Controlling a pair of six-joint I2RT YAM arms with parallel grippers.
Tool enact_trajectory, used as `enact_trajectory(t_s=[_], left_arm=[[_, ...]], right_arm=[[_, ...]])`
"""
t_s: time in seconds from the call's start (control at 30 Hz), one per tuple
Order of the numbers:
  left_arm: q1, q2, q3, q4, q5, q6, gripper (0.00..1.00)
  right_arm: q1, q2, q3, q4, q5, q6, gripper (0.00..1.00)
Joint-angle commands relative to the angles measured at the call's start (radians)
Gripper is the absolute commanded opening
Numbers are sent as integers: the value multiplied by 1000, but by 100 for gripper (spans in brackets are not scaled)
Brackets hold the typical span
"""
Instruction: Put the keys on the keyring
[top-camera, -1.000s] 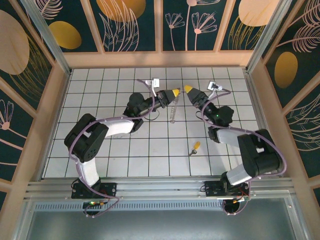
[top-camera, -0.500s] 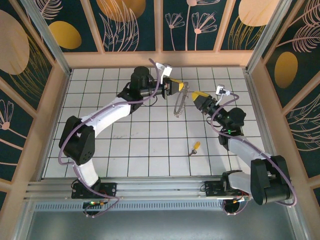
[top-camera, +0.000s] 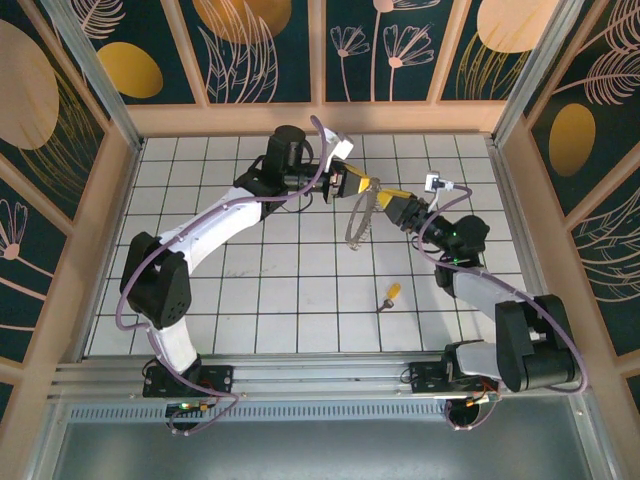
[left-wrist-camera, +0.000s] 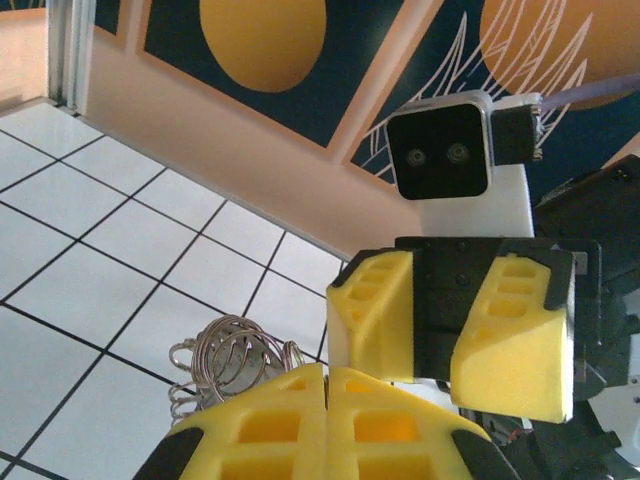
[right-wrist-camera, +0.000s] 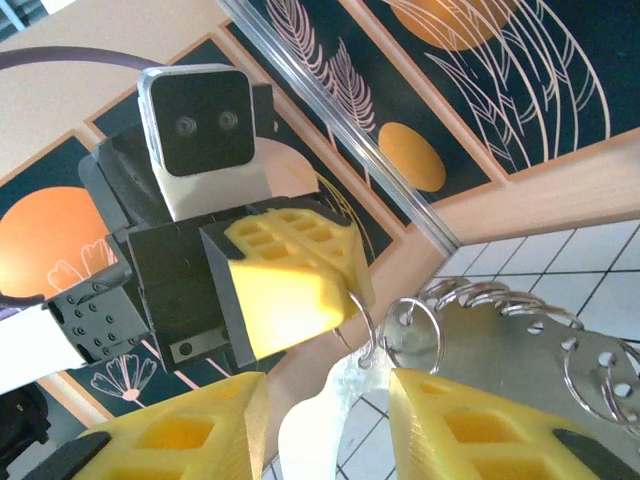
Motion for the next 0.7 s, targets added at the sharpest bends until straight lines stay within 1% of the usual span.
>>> enact_trajectory(t_s=[0.0, 0.27, 0.67], left_arm=[[3, 9, -7, 84, 66, -39, 0], [4, 22, -25, 154, 110, -100, 0], [3, 29, -68, 258, 140, -180, 0]], right_arm=[[-4, 30, 12, 147, -29, 74, 36], [6, 75, 28, 199, -11, 111, 33], [28, 98, 62, 197, 4, 114, 30]])
